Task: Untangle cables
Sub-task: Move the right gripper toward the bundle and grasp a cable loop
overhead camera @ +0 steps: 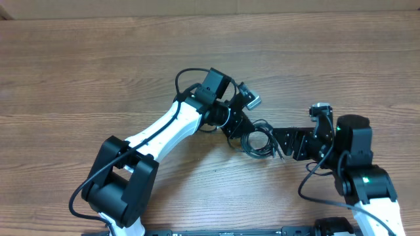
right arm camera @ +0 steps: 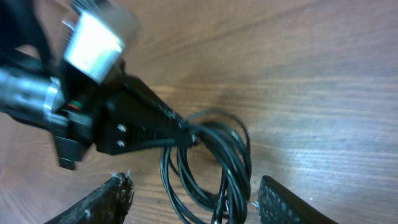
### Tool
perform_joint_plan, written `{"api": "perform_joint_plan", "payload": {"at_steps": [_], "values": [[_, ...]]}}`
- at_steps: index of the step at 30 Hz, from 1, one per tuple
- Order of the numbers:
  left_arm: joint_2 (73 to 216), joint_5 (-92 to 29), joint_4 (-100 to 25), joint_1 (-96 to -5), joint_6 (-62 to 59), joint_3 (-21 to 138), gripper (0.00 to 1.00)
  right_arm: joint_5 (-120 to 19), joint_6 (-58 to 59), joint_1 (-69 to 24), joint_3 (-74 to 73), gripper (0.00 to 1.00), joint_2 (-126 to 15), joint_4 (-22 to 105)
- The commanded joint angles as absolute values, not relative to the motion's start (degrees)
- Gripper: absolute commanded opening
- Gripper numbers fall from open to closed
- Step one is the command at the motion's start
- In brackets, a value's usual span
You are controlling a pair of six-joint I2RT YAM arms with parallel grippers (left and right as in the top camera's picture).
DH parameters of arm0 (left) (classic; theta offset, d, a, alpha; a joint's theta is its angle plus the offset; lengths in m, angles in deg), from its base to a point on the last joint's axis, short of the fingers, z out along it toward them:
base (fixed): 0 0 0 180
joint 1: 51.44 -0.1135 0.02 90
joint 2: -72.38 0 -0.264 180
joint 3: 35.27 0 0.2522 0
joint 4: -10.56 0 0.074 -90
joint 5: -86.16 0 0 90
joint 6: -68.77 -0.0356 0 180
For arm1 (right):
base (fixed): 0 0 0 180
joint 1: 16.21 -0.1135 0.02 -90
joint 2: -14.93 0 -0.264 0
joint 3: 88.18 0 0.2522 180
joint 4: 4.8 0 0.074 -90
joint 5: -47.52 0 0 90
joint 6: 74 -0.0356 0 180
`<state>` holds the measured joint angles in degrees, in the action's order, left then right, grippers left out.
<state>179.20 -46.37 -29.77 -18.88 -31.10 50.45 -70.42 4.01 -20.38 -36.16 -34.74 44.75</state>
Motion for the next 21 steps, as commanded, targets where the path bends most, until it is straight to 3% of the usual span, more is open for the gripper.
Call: {"api": "perform_joint_plan", "payload": {"at_steps": [1, 3, 7, 21], "values": [[177.34, -50.72, -29.51, -18.62, -31.45, 52.90, 0.04, -72.02, 4.16, -20.35, -35.05, 0.63, -38.02, 44.67], [177.34, -52.42, -29.51, -18.60, -31.23, 52.90, 0.04, -71.98, 4.29, -20.35, -35.05, 0.61, -40.34, 44.64], [177.34, -53.45, -29.53, -18.36, -29.79, 52.90, 0.04, -72.15, 4.27, -20.38, -35.05, 0.45, -44.49, 44.64], [177.34, -53.36, -29.51, -18.36, -29.79, 52.90, 0.04, -72.15, 4.25, -20.35, -35.05, 0.18, -48.54, 45.12]]}}
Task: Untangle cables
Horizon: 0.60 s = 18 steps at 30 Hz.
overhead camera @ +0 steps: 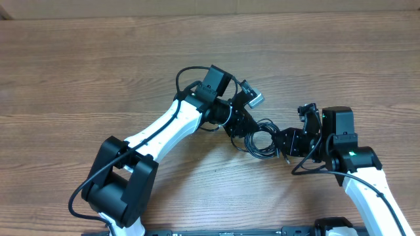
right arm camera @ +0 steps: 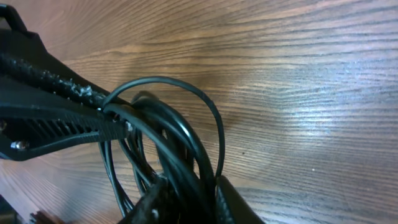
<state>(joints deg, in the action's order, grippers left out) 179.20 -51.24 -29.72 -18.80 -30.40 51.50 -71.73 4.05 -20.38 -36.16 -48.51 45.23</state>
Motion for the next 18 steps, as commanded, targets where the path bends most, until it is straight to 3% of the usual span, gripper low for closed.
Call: {"api": "perform_joint_plan", "payload": {"at_steps": [1, 9, 18], "values": [[177.34, -53.23, -29.51, -18.36, -29.79, 52.90, 0.04, -72.13, 4.25, -20.35, -35.05, 0.18, -48.54, 45.12], [177.34, -52.79, -29.57, -18.40, -29.79, 52.90, 0.04, -72.15, 4.25, -20.35, -35.05, 0.15, -48.54, 45.26], [177.34, -51.22, -29.55, -18.40, -29.79, 52.88, 0.04, -72.19, 4.23, -20.35, -35.05, 0.23, -48.54, 45.52]]}}
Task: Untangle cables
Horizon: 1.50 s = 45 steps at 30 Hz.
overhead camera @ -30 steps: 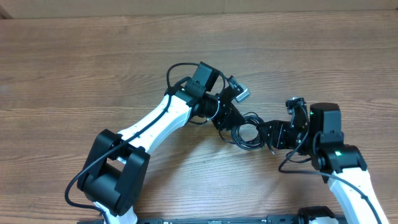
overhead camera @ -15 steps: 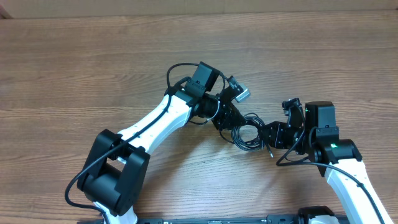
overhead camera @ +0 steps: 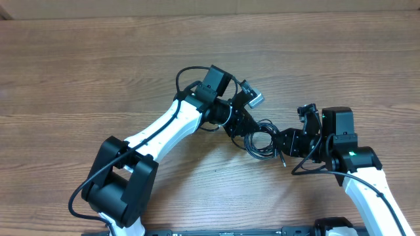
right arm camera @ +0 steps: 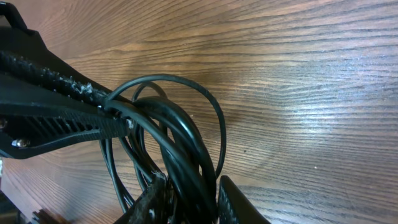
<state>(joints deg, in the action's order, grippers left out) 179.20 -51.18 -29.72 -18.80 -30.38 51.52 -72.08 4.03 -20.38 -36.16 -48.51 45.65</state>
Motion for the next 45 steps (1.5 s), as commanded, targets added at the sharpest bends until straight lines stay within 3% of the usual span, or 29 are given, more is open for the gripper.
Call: {"api": "perform_joint_plan", "payload": {"at_steps": [1, 18, 20, 35, 41, 45], "values": [[177.34, -51.24, -29.53, -18.40, -29.79, 52.88, 0.04, -72.19, 4.23, -20.35, -35.05, 0.23, -48.54, 45.52], [177.34, -48.25, -29.48, -18.40, -29.77, 52.88, 0.04, -72.17, 4.23, -20.35, -35.05, 0.22, -48.54, 46.30], [177.34, -48.31, -29.48, -18.40, -29.79, 52.90, 0.04, -72.17, 4.23, -20.35, -35.05, 0.18, -48.54, 46.44], [177.34, -55.44, -26.84, -18.42, -28.26, 52.90, 0.04, -72.11, 4.27, -20.35, -35.05, 0.17, -48.54, 46.87], [177.34, -60.36, -25.07, -19.21, -26.51, 52.92, 0.04, -70.40, 4.25, -20.35, -35.07, 0.06, -48.54, 47.35], [177.34, -62.39, -24.65, -20.83, -25.77, 52.92, 0.04, -67.67, 4.25, -20.35, -35.07, 0.04, -48.54, 48.67]]}}
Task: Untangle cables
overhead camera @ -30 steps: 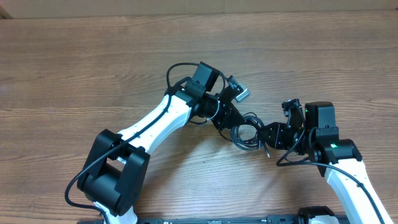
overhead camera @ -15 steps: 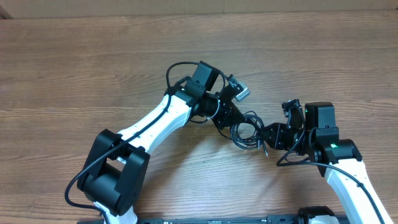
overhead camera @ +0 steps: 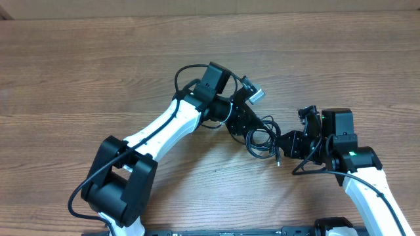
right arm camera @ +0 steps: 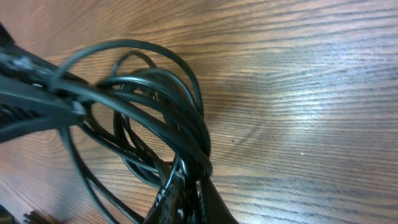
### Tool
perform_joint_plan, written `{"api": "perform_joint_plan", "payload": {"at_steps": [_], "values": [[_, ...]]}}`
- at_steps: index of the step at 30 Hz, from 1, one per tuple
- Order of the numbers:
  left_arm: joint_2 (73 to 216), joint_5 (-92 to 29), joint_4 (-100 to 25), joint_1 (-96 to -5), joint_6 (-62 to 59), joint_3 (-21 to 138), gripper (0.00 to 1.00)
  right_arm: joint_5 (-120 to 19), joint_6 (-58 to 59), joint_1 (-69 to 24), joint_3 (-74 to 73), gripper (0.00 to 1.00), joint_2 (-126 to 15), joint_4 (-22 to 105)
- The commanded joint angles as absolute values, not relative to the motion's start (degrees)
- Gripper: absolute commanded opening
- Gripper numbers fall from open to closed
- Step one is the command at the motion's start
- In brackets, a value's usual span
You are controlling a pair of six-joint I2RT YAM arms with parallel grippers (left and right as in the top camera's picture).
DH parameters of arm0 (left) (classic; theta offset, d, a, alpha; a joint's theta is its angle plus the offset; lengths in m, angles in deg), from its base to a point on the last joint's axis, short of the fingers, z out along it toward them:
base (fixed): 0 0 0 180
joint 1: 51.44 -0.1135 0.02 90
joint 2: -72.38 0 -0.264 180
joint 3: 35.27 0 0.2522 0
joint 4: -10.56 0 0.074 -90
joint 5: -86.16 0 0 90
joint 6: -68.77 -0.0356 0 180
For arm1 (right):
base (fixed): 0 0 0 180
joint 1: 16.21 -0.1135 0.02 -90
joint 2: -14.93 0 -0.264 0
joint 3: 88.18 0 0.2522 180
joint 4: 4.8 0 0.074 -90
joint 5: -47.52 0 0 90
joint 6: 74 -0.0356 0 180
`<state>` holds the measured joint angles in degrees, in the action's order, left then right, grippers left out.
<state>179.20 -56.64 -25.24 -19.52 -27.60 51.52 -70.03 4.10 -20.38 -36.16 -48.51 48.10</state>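
Observation:
A tangled bundle of thin black cable (overhead camera: 261, 139) hangs between my two grippers over the wooden table (overhead camera: 98, 65). My left gripper (overhead camera: 248, 126) is shut on the bundle's left side; its black fingers (right arm camera: 37, 99) cross the left of the right wrist view. My right gripper (overhead camera: 281, 143) is shut on the bundle's right side, with several loops (right arm camera: 155, 106) spreading out from its fingertips (right arm camera: 186, 193). A loose cable end (overhead camera: 278, 159) dangles below the right gripper.
The left arm's own black cable (overhead camera: 185, 77) loops above its wrist. The wooden table's far edge (overhead camera: 210, 16) runs along the top of the overhead view.
The left gripper has shifted slightly up and away from the right one. The cable loops now spread wider between them, and the right gripper's fingers sit closer together on the strands.
At first the left gripper held the bundle while the right gripper stood open around its lower loops. Then the right gripper was closed on the right side of the bundle. Both have kept hold since, and the bundle is now drawn out a little between them.

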Motion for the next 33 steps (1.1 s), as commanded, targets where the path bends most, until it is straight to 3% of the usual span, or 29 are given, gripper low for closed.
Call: {"api": "perform_joint_plan", "payload": {"at_steps": [1, 6, 10, 12, 16, 18, 21, 22, 25, 28, 29, 31, 33], "values": [[177.34, -62.32, -24.83, -21.24, -25.68, 52.92, 0.04, -66.99, 4.25, -20.35, -35.07, 0.04, -48.54, 48.97], [177.34, -52.95, -27.60, -22.95, -25.68, 52.90, 0.04, -61.70, 1.63, -20.35, -35.07, 0.04, -48.54, 49.45], [177.34, -31.29, -34.16, -22.80, -24.02, 52.83, 0.04, -47.50, -12.71, -20.31, -35.07, 0.04, -48.54, 52.03], [177.34, -27.57, -36.06, -22.82, -23.08, 52.83, 0.04, -44.33, -15.95, -20.31, -35.07, 0.04, -48.54, 53.08], [177.37, -26.80, -36.81, -22.82, -22.42, 52.79, 0.04, -48.87, -14.61, -20.33, -35.07, 0.04, -48.54, 51.75], [177.37, -26.80, -36.59, -22.53, -22.45, 52.79, 0.04, -61.57, -5.98, -20.38, -35.07, 0.04, -48.54, 48.95], [177.37, -27.33, -35.93, -21.94, -20.87, 52.79, 0.04, -70.88, -0.45, -20.48, -35.07, 0.22, -48.54, 46.65], [177.37, -30.59, -35.45, -21.37, -20.85, 52.79, 0.04, -70.31, 0.53, -21.03, -35.07, 0.27, -48.54, 46.46], [177.37, -39.81, -34.21, -19.60, -24.87, 52.77, 0.04, -63.76, 1.74, -22.65, -35.07, 0.29, -48.95, 46.46], [177.37, -39.02, -34.23, -18.27, -27.82, 52.77, 0.04, -59.78, 1.45, -23.02, -35.07, 0.30, -49.74, 46.48], [177.37, -36.09, -34.23, -18.01, -28.04, 52.77, 0.12, -59.78, 1.41, -23.02, -35.09, 0.31, -50.02, 46.41], [177.37, -29.65, -34.25, -18.03, -27.01, 52.77, 0.50, -59.93, 1.08, -23.02, -35.07, 0.31, -50.48, 46.50], [177.37, -23.24, -34.21, -18.12, -25.27, 52.77, 0.66, -60.15, 1.08, -23.02, -35.07, 0.31, -50.79, 46.57]]}}
